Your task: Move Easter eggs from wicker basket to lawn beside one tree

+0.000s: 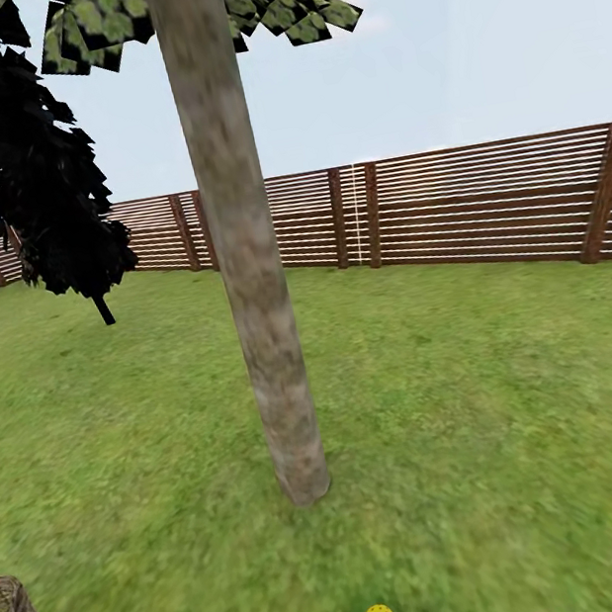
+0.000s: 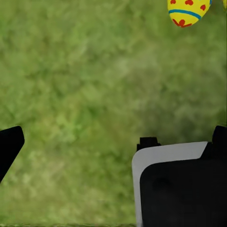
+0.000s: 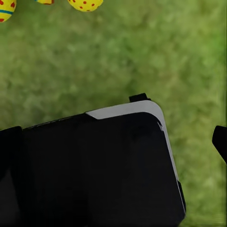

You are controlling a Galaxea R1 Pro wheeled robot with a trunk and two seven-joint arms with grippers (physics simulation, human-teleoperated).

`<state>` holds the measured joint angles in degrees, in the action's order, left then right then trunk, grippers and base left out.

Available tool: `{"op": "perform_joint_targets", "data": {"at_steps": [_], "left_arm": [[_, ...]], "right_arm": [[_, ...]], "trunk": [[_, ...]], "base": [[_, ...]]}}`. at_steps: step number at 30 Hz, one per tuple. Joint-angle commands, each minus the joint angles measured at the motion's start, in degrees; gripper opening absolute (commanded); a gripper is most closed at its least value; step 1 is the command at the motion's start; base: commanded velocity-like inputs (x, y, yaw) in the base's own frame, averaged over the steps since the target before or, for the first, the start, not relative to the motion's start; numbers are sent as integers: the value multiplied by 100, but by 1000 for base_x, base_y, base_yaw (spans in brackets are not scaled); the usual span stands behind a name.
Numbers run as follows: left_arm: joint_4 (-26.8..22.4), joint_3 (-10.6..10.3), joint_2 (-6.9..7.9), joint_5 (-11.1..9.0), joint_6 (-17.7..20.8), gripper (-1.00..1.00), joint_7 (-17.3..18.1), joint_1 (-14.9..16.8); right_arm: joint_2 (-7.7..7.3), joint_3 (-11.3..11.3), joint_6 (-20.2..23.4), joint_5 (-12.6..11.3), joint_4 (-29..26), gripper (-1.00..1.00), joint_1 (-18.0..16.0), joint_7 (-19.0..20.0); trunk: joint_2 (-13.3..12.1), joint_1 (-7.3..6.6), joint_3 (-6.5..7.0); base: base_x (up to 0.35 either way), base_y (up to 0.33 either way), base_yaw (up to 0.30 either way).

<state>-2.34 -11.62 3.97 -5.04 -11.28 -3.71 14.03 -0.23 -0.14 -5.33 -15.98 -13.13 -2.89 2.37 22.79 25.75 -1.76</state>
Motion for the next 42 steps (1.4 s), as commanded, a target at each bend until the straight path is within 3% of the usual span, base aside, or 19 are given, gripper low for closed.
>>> {"op": "perform_joint_targets", "data": {"at_steps": [1, 14, 22, 42], "left_arm": [[13, -51, 3, -51, -18, 100, -14, -35], [43, -35, 111, -89, -20, 100, -24, -574], [49, -43, 200, -93, -36, 100, -24, -625], [32, -42, 201, -120, -84, 100, -24, -726]], "right_arm": [[-3, -3, -21, -58, 31, 100, -4, 25], [-12, 4, -21, -36, 124, 100, -5, 26], [-19, -1, -21, -28, 135, 100, -3, 26], [-21, 22, -21, -19, 169, 100, -2, 26]], "trunk": [[12, 4, -13], [12, 4, -13], [12, 4, -13], [12, 4, -13]], "base": [[0, 0, 0], [0, 0, 0], [0, 0, 0], [0, 0, 0]]}}
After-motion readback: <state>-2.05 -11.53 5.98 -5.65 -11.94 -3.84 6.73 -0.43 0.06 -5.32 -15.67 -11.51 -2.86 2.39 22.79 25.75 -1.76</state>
